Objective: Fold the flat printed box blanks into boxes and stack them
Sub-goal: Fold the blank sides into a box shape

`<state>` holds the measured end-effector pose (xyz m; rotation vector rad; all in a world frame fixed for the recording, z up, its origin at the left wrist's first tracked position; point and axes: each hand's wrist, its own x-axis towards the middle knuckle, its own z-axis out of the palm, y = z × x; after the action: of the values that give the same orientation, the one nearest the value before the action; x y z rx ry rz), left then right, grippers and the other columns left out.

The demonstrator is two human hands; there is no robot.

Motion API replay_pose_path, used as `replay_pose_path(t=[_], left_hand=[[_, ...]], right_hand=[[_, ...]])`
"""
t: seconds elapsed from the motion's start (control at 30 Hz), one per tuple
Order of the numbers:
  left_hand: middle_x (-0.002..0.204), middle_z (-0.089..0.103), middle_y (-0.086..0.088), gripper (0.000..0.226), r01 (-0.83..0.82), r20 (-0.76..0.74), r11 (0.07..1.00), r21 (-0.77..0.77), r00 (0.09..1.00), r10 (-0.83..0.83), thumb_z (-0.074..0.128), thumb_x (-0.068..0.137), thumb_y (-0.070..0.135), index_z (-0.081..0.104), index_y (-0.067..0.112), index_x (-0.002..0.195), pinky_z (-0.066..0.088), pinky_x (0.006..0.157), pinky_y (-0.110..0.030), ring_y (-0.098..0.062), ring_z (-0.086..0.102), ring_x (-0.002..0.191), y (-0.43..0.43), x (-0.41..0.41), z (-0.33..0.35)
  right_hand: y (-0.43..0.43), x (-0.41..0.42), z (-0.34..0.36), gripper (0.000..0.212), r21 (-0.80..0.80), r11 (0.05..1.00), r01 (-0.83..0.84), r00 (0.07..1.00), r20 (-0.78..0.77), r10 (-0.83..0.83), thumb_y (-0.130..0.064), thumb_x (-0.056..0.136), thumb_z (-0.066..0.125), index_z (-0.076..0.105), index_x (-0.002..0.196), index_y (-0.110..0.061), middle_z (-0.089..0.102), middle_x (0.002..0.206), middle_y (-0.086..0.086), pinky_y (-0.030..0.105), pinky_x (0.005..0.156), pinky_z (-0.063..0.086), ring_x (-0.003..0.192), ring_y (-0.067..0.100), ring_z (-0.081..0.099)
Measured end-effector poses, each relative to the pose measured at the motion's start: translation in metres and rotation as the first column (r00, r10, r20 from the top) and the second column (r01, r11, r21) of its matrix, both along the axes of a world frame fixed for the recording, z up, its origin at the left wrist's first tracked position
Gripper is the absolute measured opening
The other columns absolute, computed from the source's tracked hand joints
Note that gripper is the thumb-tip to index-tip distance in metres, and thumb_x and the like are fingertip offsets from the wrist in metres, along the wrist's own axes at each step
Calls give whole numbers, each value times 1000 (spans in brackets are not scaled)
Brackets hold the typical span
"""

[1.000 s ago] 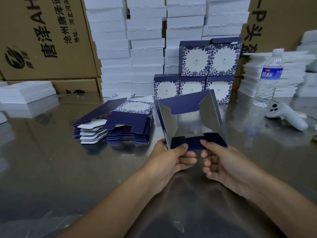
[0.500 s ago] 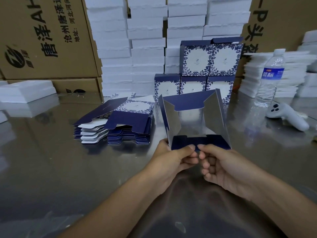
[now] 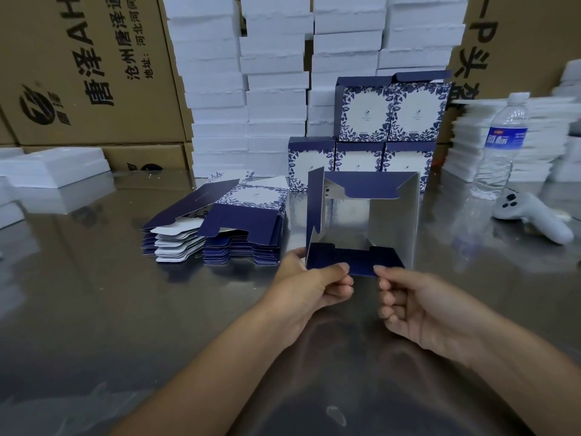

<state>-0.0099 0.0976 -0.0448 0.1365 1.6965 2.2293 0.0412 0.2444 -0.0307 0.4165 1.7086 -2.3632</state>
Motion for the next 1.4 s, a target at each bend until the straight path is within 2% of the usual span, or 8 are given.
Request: replay_pose_path(t=[0.1, 0.2, 0.3, 0.57, 0.73, 0.83, 1.0, 1.4], left_hand=[[55, 64, -4, 65, -4, -23, 999, -35, 1000, 3, 66, 86, 2, 30, -4, 139, 59, 64, -28, -14, 59, 48, -2, -3, 1], [56, 63, -1, 63, -57, -81, 989, -136, 996, 46, 69, 85, 11, 33, 2, 136, 57, 61, -24, -10, 58, 47, -8, -7, 0], [72, 61, -1, 55, -132, -228, 930, -344, 972, 54, 70, 85, 26, 40, 11, 128, 56, 64, -24, -4, 58, 48, -12, -11, 0], [121, 51, 2, 58, -312, -507, 838, -447, 861, 50, 67, 84, 37, 36, 26, 132, 47, 92, -33, -11, 55, 106, -17, -14, 4], [120, 47, 42, 83, -244, -639, 936, -254, 768, 27, 71, 82, 36, 10, 62, 132, 42, 99, -27, 13, 46, 117, -17, -3, 9], [147, 29, 31, 87, -185, -645, 955, -231, 764, -8, 69, 75, 50, 3, 72, 128, 31, 113, -41, 6, 26, 137, -16, 2, 11], [149, 28, 28, 86, -115, -604, 986, -124, 797, 18, 68, 62, 62, 20, 63, 134, 33, 103, -23, 11, 24, 136, -19, 0, 16], [101, 53, 40, 55, -162, -655, 984, -81, 753, 70, 60, 69, 63, 38, 41, 115, 42, 81, -8, 4, 57, 102, -16, 9, 18]], right_hand=[[1, 1, 0, 33, 271, 961, 48, 998, -63, -32, -33, 85, 61, 60, 63, -8, 54, 46, 5, 20, 39, 44, 40, 14, 53], [7, 1, -6, 44, 759, 595, 267, 948, -317, -21, -48, 90, 48, 59, 89, -6, 63, 53, 2, 25, 52, 44, 55, 16, 62], [15, 0, -12, 53, 795, 343, 500, 845, -534, 7, -46, 86, 54, 42, 126, -14, 65, 79, 0, 31, 68, 43, 78, 20, 61], [17, -7, -15, 71, 637, 550, 540, 686, -711, 150, -62, 72, 50, 19, 136, -58, 42, 109, -54, 9, 72, 45, 105, -25, 44], [16, -10, -21, 86, 658, 612, 440, 668, -695, 267, -67, 67, 64, 18, 139, -53, 39, 121, -51, 13, 84, 38, 116, -22, 40], [19, -10, -21, 99, 664, 664, 343, 686, -660, 305, -77, 58, 65, 18, 141, -52, 40, 129, -44, 21, 91, 41, 123, -14, 39], [18, -13, -22, 45, 459, 817, 349, 686, -719, 111, -70, 82, 39, 51, 114, -40, 63, 111, -31, 13, 84, 44, 108, -7, 57], [22, -20, -25, 43, 467, 727, 503, 666, -746, 19, -59, 71, 47, 49, 80, -17, 59, 75, 1, 29, 65, 42, 68, 9, 53]])
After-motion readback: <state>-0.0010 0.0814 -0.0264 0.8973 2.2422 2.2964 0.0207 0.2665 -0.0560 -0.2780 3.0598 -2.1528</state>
